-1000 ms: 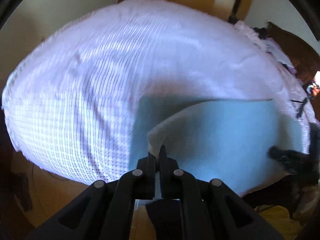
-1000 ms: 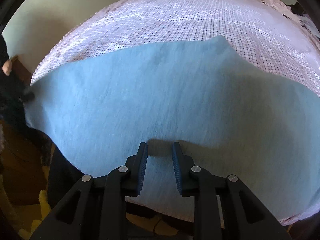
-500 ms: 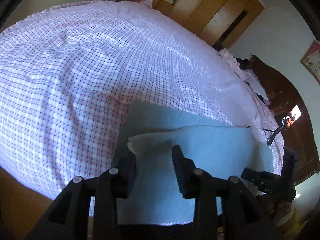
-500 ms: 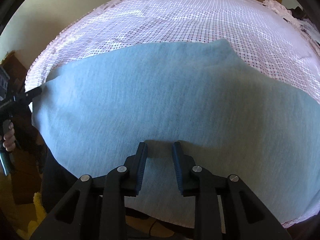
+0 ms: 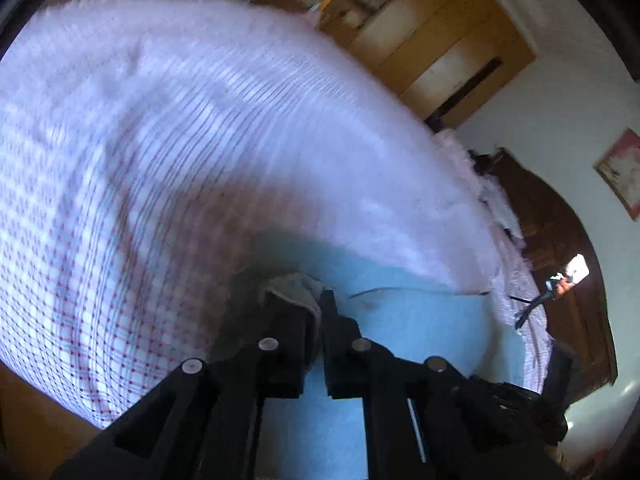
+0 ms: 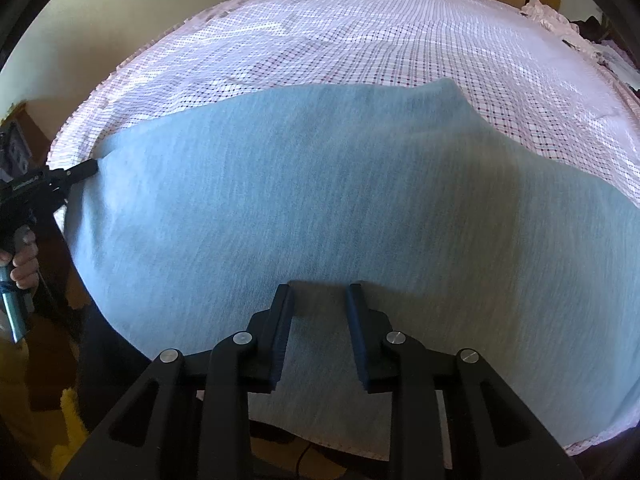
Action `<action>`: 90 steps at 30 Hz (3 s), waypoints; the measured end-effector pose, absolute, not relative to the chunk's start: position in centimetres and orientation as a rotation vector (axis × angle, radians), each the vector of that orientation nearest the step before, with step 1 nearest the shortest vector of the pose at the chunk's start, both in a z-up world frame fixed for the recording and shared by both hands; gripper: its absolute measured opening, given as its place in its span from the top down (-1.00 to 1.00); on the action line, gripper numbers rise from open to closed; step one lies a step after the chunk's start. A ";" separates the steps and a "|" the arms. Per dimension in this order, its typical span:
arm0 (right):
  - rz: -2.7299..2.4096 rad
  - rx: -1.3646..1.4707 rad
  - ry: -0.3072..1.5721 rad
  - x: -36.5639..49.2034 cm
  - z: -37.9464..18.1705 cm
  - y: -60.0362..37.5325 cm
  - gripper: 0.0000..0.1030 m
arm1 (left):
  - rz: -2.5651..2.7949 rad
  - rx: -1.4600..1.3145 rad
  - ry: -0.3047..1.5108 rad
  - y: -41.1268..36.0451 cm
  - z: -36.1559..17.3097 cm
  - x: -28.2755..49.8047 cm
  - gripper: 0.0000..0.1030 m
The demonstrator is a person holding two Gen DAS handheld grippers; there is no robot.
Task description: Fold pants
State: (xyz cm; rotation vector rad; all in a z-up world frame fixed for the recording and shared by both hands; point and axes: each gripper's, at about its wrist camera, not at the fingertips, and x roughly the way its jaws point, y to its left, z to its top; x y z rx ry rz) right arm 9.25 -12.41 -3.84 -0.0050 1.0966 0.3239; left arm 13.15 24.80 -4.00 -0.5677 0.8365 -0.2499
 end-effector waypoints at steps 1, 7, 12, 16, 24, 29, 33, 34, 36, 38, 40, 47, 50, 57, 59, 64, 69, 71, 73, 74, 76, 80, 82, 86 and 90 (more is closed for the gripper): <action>0.323 0.004 1.096 9.2 -3.6 -12.5 0.60 | -0.270 -0.541 0.789 24.4 -2.8 12.6 0.88; 0.300 0.047 1.013 10.2 -1.7 -13.4 0.60 | -0.200 -0.288 0.744 22.7 -0.5 12.6 0.83; 0.204 0.004 0.937 13.3 -0.1 -15.2 0.57 | -0.147 -0.317 0.934 23.4 -5.5 14.8 0.75; 0.123 0.013 0.899 16.5 0.3 -17.7 0.33 | -0.138 -0.302 0.901 23.2 -5.0 14.3 0.69; 0.215 0.055 0.951 19.5 -2.0 -17.8 0.33 | -0.158 -0.309 0.870 24.0 -3.9 15.3 0.60; 0.175 0.068 0.903 18.9 -2.0 -18.0 0.92 | -0.091 -0.207 0.808 22.6 -3.1 15.6 0.91; 0.142 0.080 0.901 19.4 -2.6 -18.2 0.95 | 0.016 -0.147 0.889 22.9 -5.0 17.6 0.85; 0.137 0.084 0.911 19.6 -2.9 -18.1 0.95 | 0.016 -0.162 0.893 23.1 -5.1 17.7 0.84; 0.130 0.087 0.904 19.4 -2.6 -18.2 0.95 | 0.023 -0.172 0.879 23.2 -4.4 17.4 0.81; 0.127 0.105 0.903 18.9 -2.1 -18.4 0.94 | 0.037 -0.150 0.881 23.2 -3.7 16.5 0.76; 0.118 0.134 0.905 18.0 -1.5 -18.9 0.92 | 0.051 -0.138 0.895 23.4 -3.0 15.1 0.61; 0.073 0.179 0.896 11.8 0.0 -20.7 0.70 | 0.091 -0.262 0.941 23.1 -2.7 7.9 0.26; 0.076 0.130 0.937 9.4 -0.4 -20.9 0.69 | 0.038 -0.362 0.935 22.6 -3.0 5.9 0.26; 0.068 0.171 1.008 4.6 -3.1 -23.2 0.64 | 0.069 -0.491 1.013 22.5 -5.2 5.4 0.26; 0.062 0.203 1.028 4.3 -4.3 -23.9 0.62 | 0.080 -0.522 1.010 22.5 -5.5 5.2 0.26; 0.056 0.280 1.014 4.3 -5.4 -24.7 0.59 | 0.083 -0.550 0.937 22.5 -4.6 4.4 0.26; 0.062 0.298 0.995 4.0 -5.6 -24.7 0.53 | 0.094 -0.528 0.932 22.5 -5.0 5.7 0.26; 0.066 0.296 0.989 3.8 -5.7 -24.6 0.53 | 0.100 -0.536 0.934 22.3 -5.4 6.0 0.27; 0.068 0.295 0.986 3.8 -5.7 -24.6 0.52 | 0.110 -0.542 0.928 22.1 -5.7 6.1 0.35; 0.069 0.295 0.985 3.8 -5.7 -24.6 0.52 | 0.108 -0.550 0.925 22.1 -5.7 6.1 0.66; 0.072 0.295 0.984 3.7 -5.7 -24.7 0.52 | 0.098 -0.555 0.923 21.9 -5.6 6.1 0.85; 0.075 0.300 0.979 3.6 -5.7 -24.8 0.51 | 0.097 -0.529 0.902 21.7 -4.2 5.1 0.91; 0.076 0.303 0.975 3.6 -5.8 -24.8 0.51 | 0.127 -0.485 0.934 22.0 -4.5 5.2 0.91; 0.083 0.329 0.967 3.3 -5.9 -25.2 0.51 | 0.157 -0.523 0.989 23.7 -6.5 5.1 0.84; 0.103 0.327 0.964 3.0 -6.1 -25.6 0.51 | 0.249 -0.404 1.034 23.5 -6.9 5.1 0.83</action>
